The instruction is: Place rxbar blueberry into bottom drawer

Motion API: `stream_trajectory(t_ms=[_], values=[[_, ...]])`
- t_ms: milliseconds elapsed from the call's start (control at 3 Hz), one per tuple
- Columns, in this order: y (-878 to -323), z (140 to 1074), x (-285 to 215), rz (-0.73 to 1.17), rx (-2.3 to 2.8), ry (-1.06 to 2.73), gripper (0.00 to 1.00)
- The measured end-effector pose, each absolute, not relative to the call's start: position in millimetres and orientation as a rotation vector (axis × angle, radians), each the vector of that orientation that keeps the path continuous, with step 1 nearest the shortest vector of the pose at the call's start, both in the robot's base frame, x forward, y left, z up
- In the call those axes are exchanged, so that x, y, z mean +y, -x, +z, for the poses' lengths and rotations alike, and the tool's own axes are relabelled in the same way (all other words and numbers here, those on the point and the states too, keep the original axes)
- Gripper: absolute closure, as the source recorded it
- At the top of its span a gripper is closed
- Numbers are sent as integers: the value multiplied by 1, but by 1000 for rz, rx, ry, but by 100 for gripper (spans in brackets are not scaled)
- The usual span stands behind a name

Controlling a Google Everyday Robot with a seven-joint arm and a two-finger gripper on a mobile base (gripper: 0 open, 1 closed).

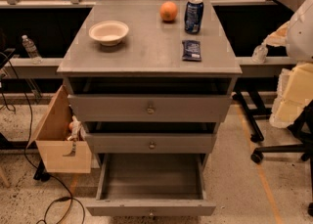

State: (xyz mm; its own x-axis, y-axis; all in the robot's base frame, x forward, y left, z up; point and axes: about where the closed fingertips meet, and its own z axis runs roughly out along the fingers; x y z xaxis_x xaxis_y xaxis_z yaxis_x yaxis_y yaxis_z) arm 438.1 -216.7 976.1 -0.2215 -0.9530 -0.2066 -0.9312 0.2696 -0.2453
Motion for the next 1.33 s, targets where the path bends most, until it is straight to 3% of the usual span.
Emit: stream_trajectory(t_ms=[667, 1333], values=[[-467, 967, -217, -44, 2211, 1649, 0], [-561, 929, -220, 106, 2193, 1215, 0]])
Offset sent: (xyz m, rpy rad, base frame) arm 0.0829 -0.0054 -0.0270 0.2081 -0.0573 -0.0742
